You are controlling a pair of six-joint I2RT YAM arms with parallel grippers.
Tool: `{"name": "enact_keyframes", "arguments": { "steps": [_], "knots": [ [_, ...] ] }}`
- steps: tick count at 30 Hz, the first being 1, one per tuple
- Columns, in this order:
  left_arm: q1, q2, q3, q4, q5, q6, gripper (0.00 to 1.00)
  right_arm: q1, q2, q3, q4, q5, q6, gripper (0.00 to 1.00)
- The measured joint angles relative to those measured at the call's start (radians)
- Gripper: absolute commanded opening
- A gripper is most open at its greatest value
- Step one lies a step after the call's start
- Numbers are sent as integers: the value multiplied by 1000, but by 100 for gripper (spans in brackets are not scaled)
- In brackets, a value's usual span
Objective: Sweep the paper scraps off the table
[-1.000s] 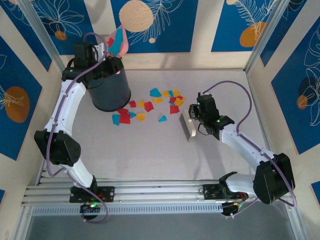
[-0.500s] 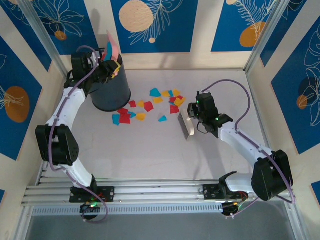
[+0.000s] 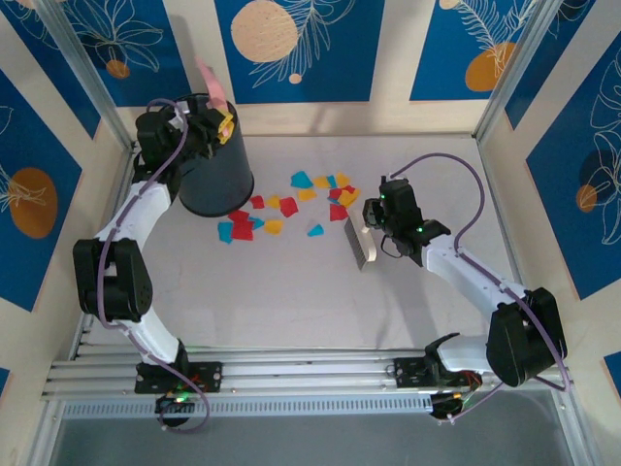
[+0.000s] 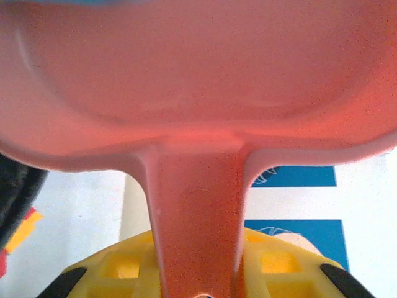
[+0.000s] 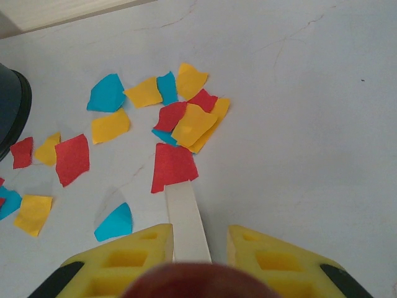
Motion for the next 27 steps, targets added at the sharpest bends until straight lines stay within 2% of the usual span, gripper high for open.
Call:
{"name": "enact_keyframes", "arguments": {
  "steps": [13, 17, 22, 27],
  "knots": [
    [0, -2, -74, 320, 8, -317, 0, -1, 14, 10, 4, 0, 0, 0],
    [0, -3, -78, 355, 11, -350, 0, -1, 18, 12, 6, -1, 4, 0],
    [0, -24, -60, 245, 38, -239, 0, -1, 20, 18, 3, -10, 12, 0],
    [0, -75, 4, 23, 64, -16, 0, -1, 49, 55, -13, -42, 24, 0]
  ]
}}
